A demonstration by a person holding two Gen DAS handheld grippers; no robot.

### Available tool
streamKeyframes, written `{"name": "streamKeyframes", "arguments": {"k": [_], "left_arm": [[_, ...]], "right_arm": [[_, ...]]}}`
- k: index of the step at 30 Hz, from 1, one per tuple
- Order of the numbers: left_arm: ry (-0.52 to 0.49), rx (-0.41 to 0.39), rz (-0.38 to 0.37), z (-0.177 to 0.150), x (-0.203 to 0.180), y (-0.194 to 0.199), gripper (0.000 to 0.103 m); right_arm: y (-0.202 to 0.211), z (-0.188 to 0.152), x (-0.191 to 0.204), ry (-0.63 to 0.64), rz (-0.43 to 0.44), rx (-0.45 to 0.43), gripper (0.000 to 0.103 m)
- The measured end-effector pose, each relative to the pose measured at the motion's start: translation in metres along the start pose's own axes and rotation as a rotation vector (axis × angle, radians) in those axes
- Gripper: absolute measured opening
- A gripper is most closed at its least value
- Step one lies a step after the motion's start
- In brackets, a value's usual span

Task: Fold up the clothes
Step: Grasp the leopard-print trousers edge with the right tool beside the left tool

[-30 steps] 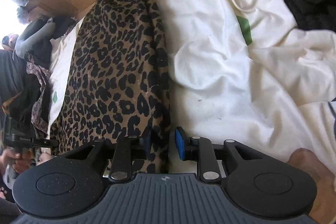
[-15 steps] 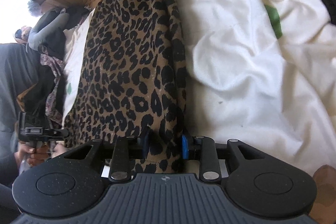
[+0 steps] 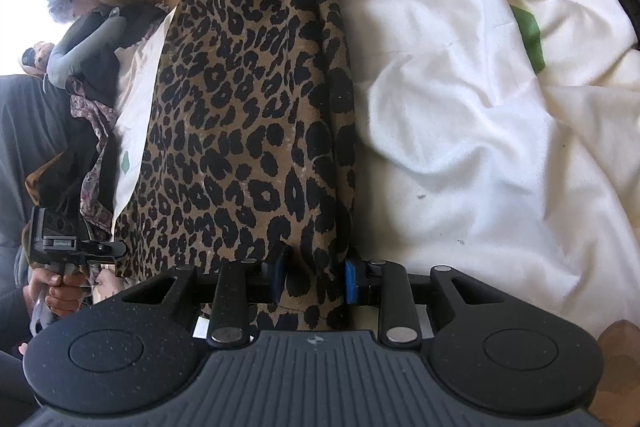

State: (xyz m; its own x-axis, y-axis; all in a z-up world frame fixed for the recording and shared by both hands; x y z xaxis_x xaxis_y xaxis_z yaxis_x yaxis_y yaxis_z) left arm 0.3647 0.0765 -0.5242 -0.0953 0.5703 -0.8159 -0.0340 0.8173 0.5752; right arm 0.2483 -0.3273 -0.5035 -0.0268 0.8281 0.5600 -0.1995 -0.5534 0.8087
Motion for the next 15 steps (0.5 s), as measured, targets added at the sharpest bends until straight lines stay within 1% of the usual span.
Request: {"name": "streamKeyframes", "arguments": {"k": [1,3,7,13,14,15], "left_arm": [[0.000,-0.001,0.003,-0.0003,0.0008,0.0000,0.032],[-0.001,-0.002,0.014,-0.0012,0.0030,0.0011,0.024],[0.010,-0.002,0.012,-0.0025,0.0054,0.0023,0.022],[-0.012,0.007,0.015,-0.0059,0.0026,0.0016,0.022],[-0.011,0.007,0.014,-0.0058,0.0030,0.0016,0.021],[-0.012,0.008,0.015,-0.0057,0.0034,0.0015,0.017]], "right_arm": [[0.0001,-0.0001,-0.0007,-0.003,0.001,-0.004,0.033],[0.0004,-0.0003,-0.0022,-0.012,0.003,-0.011,0.032],[0.0009,-0.0007,-0.0055,-0.031,0.010,-0.018,0.028],[0.0020,-0.0027,-0.0070,-0.048,0.028,-0.007,0.028],[0.0020,-0.0031,-0.0067,-0.047,0.029,-0.008,0.028],[0.0020,-0.0034,-0.0064,-0.046,0.030,-0.008,0.028]]}}
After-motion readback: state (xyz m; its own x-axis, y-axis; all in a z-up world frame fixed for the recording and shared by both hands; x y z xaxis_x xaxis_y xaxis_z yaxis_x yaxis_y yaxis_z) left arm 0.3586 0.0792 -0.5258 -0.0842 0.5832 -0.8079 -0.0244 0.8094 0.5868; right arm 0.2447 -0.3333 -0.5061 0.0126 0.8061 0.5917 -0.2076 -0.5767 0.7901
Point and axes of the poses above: each gripper's, at about its wrist camera, not at the fingertips, and y roughly against the way its jaws point, x to its left, z to its top, the point moved 9 cm from there along -y, roughly the way its jaws point, and after that the axes turned 4 degrees about -z, right-handed, at the moved point
